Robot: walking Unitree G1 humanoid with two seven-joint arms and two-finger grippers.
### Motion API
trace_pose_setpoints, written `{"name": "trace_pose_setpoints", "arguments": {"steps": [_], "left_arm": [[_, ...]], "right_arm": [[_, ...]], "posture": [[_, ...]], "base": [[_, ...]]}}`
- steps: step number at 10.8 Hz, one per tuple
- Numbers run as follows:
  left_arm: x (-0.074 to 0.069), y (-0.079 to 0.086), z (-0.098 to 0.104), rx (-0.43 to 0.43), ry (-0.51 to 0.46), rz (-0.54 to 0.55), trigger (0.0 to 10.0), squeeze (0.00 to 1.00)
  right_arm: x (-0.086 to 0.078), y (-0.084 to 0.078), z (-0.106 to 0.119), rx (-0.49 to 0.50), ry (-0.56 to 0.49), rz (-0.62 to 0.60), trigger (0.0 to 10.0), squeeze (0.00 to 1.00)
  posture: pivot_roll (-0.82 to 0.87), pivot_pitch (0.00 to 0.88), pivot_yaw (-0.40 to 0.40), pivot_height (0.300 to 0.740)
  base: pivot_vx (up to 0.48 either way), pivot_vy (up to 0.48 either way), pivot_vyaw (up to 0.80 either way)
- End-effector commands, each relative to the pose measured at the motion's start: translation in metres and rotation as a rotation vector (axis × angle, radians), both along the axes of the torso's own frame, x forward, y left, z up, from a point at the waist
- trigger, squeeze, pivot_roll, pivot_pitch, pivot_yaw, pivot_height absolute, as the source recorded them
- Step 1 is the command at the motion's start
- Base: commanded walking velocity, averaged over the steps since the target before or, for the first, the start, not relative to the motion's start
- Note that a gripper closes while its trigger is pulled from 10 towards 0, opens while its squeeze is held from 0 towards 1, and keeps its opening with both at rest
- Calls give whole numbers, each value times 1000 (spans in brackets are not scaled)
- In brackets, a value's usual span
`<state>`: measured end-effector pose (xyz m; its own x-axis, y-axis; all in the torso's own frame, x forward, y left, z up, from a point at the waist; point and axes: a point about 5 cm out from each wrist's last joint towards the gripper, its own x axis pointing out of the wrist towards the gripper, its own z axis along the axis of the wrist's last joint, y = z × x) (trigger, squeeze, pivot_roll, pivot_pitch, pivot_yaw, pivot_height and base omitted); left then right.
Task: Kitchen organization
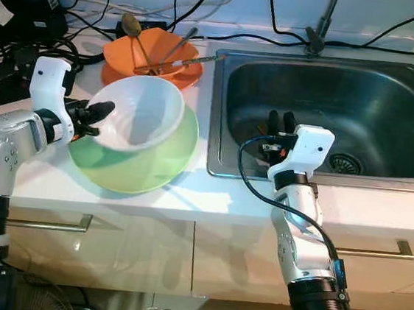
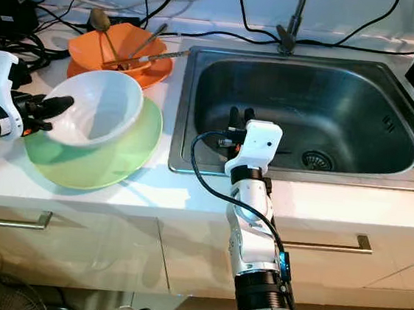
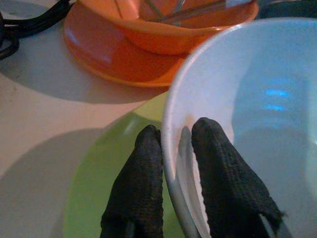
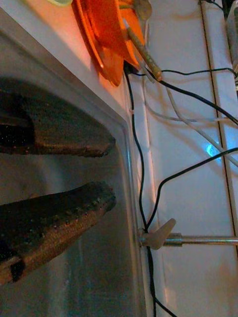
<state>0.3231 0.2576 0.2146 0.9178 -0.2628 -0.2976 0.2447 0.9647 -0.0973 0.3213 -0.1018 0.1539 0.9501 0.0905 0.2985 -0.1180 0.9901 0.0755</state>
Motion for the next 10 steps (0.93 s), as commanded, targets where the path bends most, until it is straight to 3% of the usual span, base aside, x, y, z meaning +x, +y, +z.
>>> {"name": "trace_pose_setpoints", "arguments": {"steps": [1,5,7,8,9,10], "left_arm": [[-3,1,-2,-6,9,4,0,0],[1,-8,2,-58,-61,10,0,0],[6,-14,15,-143,-183,28,0,0],[8,-22,29,-209,-301,29,0,0],[10,-27,36,-249,-366,30,1569,0],[11,-34,40,-283,-417,24,10000,0]], "right_arm": [[0,-1,-11,-10,51,-4,10000,0],[1,-2,-11,-14,54,-5,10000,0],[1,-3,-11,-13,58,-9,10000,0],[2,-5,-11,-12,58,-14,10000,0],[3,-5,-11,-11,58,-16,10000,0],[3,-6,-10,-11,56,-18,10000,0]], "posture": [[93,78,75,740],[93,75,68,740],[90,72,64,740],[87,68,61,740],[85,65,59,740],[80,65,57,740]], "base": [[0,0,0],[0,0,0],[0,0,0],[0,0,0],[0,0,0],[0,0,0]]}}
